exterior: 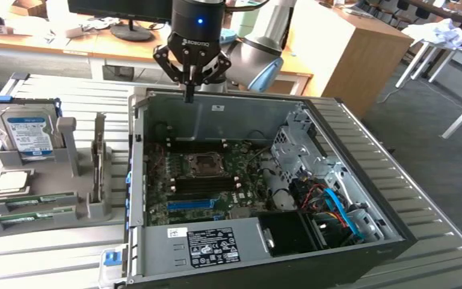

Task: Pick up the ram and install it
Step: 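Reach for the ram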

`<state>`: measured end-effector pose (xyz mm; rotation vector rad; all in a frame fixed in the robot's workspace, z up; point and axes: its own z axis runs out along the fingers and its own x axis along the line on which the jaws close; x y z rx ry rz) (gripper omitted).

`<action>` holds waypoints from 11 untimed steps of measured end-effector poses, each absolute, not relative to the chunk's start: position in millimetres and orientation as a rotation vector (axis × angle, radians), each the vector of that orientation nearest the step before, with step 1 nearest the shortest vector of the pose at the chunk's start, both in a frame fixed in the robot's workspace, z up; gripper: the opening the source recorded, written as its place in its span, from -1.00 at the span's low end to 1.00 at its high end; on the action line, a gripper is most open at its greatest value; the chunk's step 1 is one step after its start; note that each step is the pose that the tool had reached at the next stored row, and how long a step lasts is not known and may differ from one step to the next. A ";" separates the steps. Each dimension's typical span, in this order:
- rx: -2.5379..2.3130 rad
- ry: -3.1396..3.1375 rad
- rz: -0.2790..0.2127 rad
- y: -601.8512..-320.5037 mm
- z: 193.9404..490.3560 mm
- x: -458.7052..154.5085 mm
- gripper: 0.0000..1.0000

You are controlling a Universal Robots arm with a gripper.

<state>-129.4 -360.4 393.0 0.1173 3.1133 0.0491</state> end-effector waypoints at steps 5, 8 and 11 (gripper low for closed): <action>0.117 3.113 0.049 -360.4 393.0 -131.8 -0.80; 0.117 3.113 0.049 -360.4 393.0 -132.5 -0.80; 0.117 3.113 0.049 -360.4 393.0 -133.3 -0.80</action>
